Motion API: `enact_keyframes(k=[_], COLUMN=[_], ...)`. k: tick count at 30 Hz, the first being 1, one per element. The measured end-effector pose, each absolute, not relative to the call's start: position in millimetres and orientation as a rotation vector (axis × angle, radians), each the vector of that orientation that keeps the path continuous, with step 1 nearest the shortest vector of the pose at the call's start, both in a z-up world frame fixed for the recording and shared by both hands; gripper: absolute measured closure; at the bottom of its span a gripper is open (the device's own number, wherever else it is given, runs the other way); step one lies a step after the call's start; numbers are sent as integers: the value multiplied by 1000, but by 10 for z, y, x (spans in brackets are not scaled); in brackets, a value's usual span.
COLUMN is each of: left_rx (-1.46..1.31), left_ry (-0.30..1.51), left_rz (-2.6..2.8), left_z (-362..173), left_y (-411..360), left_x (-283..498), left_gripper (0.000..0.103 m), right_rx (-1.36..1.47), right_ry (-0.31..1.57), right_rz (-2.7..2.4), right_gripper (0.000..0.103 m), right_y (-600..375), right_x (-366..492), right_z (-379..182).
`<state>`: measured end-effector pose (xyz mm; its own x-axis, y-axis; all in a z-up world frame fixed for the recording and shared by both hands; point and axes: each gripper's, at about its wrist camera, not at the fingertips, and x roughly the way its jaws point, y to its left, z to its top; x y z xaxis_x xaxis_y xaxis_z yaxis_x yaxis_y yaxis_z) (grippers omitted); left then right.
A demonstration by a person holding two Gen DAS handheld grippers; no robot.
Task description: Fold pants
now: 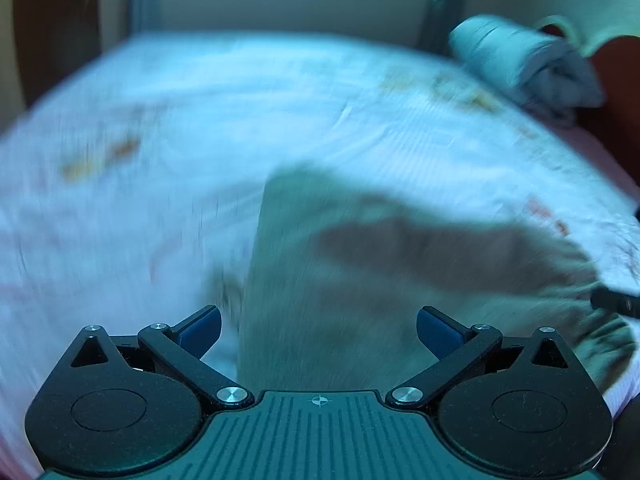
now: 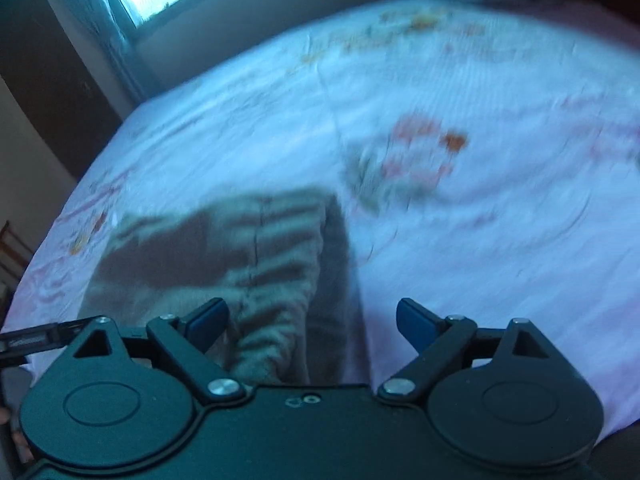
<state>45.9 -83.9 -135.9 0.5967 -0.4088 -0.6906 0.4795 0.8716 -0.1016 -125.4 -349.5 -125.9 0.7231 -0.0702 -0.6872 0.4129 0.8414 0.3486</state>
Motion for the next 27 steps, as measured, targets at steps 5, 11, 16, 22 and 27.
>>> enact_keyframes(k=[5,11,16,22,27], left_rx=[94,126,138,98,38], left_ry=[787,874,880,881,845], left_rz=[-646,-609,-605,-533,-524], left_z=[-1179,-1381,-1516,-1720,-1587], left_y=[-1154,-1452,-1649,-1553,-1400], left_x=[702,1090,1251,1381,1283], left_gripper=[0,28,44,62,63], right_rx=[493,520,487,461,480], right_ry=[589,698,753,836,804], right_rz=[-177,-133,-127,-255,-291], right_gripper=[37,94,92,103,103], right_y=[-3404,-3258,-3100,-3260,-3492], right_x=[-1063,-524,-171,61,-148], right_z=[-905,-1084,-1159,-1456,-1469])
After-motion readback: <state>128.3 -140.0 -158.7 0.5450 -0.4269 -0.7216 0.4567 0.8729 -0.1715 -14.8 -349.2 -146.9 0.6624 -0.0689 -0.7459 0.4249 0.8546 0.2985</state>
